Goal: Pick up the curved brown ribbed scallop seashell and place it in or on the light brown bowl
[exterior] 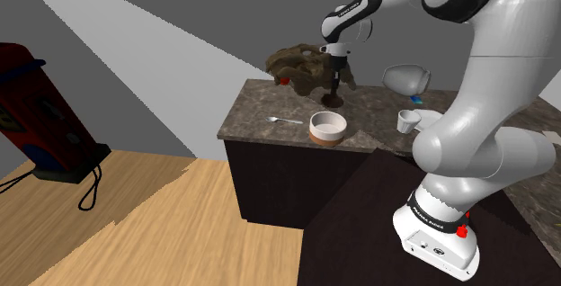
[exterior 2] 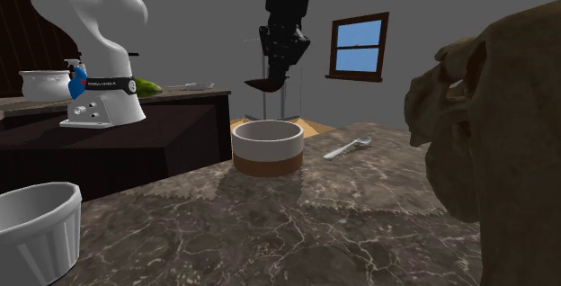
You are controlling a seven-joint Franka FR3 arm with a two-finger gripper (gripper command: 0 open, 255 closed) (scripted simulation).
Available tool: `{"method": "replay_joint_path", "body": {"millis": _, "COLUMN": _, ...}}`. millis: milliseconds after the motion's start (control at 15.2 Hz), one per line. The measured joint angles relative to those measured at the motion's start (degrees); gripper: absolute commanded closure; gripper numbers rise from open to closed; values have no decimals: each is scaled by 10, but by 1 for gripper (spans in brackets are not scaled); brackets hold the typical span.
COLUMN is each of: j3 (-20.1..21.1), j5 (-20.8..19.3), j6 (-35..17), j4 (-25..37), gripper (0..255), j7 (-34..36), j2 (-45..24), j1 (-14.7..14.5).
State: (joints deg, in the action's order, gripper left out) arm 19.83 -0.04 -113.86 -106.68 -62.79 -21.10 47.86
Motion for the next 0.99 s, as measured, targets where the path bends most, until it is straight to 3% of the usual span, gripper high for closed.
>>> {"method": "replay_joint_path", "body": {"millis": 990, "j3": -11, "j5": -21, "j6": -91, "j4": -27, "gripper": 255, "j7": 7, "j2": -66, "j1": -10}}
